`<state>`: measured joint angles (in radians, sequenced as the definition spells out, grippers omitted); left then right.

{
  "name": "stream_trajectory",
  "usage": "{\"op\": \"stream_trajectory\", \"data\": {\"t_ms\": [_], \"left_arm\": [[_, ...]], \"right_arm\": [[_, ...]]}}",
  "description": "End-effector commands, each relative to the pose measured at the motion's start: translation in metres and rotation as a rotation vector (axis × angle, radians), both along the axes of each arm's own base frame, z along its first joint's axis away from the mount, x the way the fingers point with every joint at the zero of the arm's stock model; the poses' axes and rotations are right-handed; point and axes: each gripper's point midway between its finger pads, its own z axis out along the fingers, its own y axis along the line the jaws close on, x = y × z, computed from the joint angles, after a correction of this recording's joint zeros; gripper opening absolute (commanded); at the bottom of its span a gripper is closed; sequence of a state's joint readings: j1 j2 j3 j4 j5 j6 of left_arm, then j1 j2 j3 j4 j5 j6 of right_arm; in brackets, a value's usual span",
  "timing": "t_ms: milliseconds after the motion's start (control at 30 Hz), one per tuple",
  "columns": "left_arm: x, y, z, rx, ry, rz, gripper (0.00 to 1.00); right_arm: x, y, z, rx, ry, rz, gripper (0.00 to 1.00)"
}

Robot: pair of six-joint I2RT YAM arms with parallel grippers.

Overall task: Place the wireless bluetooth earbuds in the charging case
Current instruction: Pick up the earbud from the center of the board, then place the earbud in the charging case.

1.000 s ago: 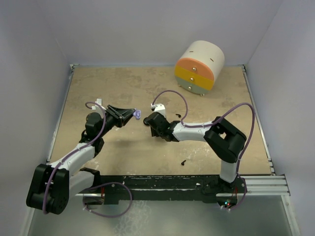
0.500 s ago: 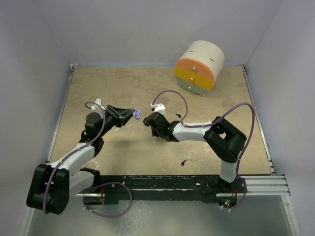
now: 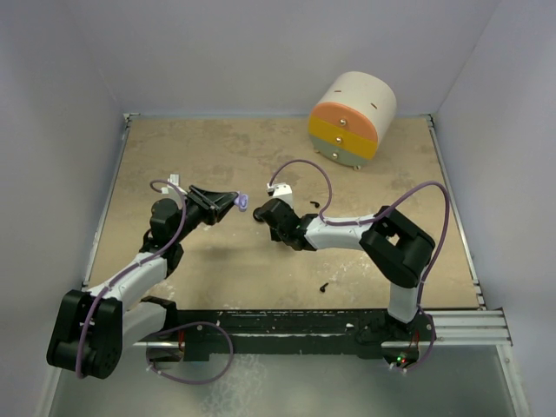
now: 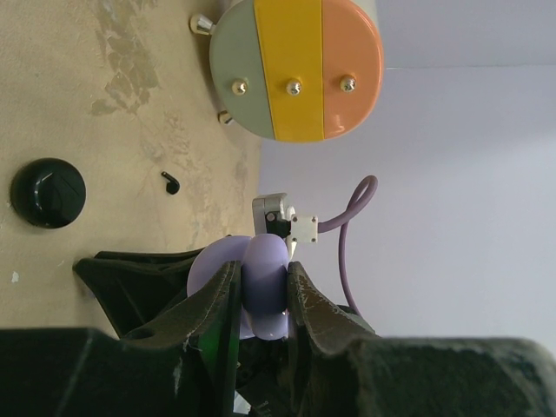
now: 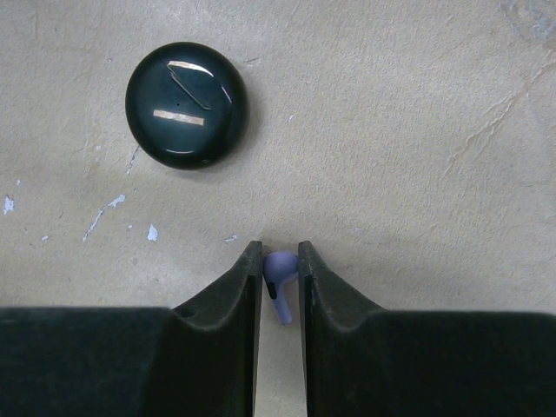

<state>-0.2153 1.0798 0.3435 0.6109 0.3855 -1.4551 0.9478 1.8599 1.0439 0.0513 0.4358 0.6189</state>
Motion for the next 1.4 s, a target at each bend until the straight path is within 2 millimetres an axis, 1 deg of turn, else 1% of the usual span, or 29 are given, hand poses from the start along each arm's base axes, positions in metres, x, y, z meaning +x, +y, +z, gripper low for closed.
{"op": "stream_trajectory", "data": {"t_ms": [0,33,100,133,167,267,333,433,467,533,633,733,833,900,1033,1200,1300,1367], "left_arm": [[0.001,0.002,0.013,-0.007,-0.061,0.000,0.00],[0.001,0.002,0.013,-0.006,-0.061,0.001,0.00],[0.001,0.002,0.013,-0.005,-0.061,0.000,0.00],[0.001,0.002,0.013,-0.004,-0.059,0.000,0.00],[0.000,0.002,0.013,-0.004,-0.061,0.000,0.00],[0.000,0.001,0.014,-0.005,-0.064,-0.007,0.00],[-0.001,0.001,0.015,-0.006,-0.065,-0.008,0.00],[-0.001,0.000,0.017,-0.007,-0.068,-0.019,0.00],[-0.001,-0.001,0.018,-0.007,-0.069,-0.023,0.00],[-0.001,-0.002,0.020,-0.013,-0.068,-0.031,0.00],[-0.001,-0.006,0.023,-0.039,-0.066,-0.053,0.00],[0.000,-0.008,0.028,-0.082,-0.072,-0.065,0.00],[0.004,-0.011,0.036,-0.127,-0.080,-0.072,0.00],[0.007,-0.013,0.046,-0.159,-0.098,-0.077,0.00],[0.013,-0.023,0.059,-0.204,-0.108,-0.092,0.00],[0.015,-0.046,0.071,-0.270,-0.099,-0.130,0.00],[0.013,-0.056,0.071,-0.314,-0.083,-0.145,0.00],[0.013,-0.061,0.074,-0.341,-0.081,-0.151,0.00]], "right_arm": [[-0.029,-0.025,-0.042,-0.115,0.133,0.010,0.18],[-0.029,-0.025,-0.041,-0.116,0.131,0.009,0.16],[-0.026,-0.025,-0.036,-0.114,0.118,0.006,0.06],[-0.023,-0.023,-0.031,-0.109,0.105,0.006,0.02],[-0.021,-0.021,-0.024,-0.099,0.089,0.006,0.00],[-0.009,-0.015,0.001,-0.064,0.031,0.002,0.00],[0.000,-0.012,0.021,-0.031,-0.018,-0.002,0.00],[0.013,-0.009,0.056,0.033,-0.100,-0.013,0.00],[0.019,-0.009,0.074,0.072,-0.142,-0.021,0.00],[0.028,-0.010,0.102,0.135,-0.205,-0.023,0.00],[0.039,-0.018,0.149,0.226,-0.315,-0.025,0.00],[0.050,-0.030,0.191,0.288,-0.416,-0.027,0.00],[0.057,-0.035,0.223,0.314,-0.501,-0.022,0.00],[0.060,-0.034,0.242,0.331,-0.552,-0.010,0.00],[0.061,-0.030,0.271,0.391,-0.637,0.016,0.00],[0.055,-0.027,0.299,0.482,-0.725,0.050,0.00],[0.050,-0.025,0.309,0.516,-0.766,0.086,0.00],[0.048,-0.023,0.312,0.524,-0.778,0.104,0.00]]}}
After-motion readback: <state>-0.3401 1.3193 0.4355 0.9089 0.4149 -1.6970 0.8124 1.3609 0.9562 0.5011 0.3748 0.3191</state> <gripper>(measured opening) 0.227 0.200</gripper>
